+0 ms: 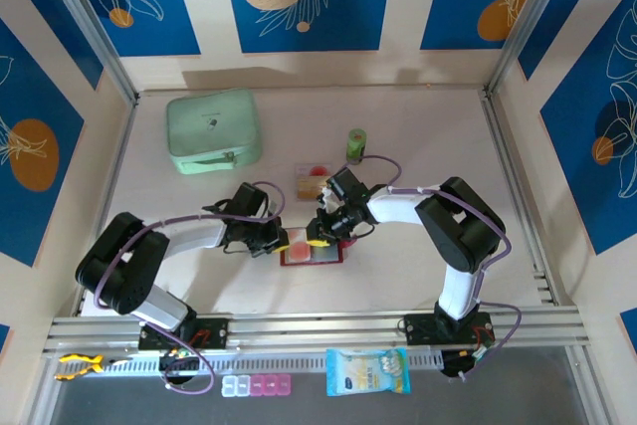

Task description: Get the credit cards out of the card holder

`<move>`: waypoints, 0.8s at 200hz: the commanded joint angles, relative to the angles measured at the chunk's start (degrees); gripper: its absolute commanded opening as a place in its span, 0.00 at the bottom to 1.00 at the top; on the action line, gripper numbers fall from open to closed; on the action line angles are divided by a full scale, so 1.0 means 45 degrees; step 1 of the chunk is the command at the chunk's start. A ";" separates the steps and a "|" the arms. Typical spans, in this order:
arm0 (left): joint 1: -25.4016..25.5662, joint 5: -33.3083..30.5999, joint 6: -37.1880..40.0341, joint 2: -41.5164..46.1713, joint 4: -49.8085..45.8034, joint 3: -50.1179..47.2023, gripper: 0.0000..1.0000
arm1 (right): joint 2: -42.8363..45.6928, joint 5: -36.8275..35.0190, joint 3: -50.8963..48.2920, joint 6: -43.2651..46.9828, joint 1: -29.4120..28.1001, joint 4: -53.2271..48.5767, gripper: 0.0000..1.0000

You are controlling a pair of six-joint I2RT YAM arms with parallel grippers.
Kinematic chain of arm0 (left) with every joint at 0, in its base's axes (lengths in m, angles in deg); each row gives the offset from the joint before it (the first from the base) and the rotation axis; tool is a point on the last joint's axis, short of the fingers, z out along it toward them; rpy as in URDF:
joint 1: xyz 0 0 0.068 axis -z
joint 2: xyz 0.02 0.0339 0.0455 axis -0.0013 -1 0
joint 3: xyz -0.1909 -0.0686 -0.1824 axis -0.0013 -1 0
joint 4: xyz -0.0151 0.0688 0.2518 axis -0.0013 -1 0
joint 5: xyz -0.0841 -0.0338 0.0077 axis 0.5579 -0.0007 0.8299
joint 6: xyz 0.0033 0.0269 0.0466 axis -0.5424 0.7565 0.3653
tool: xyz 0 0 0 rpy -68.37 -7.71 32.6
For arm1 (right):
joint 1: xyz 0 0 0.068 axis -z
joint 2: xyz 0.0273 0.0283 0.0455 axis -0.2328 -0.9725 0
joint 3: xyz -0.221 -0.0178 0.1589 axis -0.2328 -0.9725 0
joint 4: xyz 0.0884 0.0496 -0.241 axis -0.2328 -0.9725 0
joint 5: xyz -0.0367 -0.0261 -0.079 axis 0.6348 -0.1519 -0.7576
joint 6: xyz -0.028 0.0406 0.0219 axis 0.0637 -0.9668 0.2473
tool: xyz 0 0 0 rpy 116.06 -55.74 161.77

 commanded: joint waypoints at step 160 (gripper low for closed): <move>0.0007 -0.0333 0.0269 -0.0246 -0.0513 -0.0185 0.02 | 0.0927 0.0041 -0.0492 0.0614 0.0518 -0.0934 0.08</move>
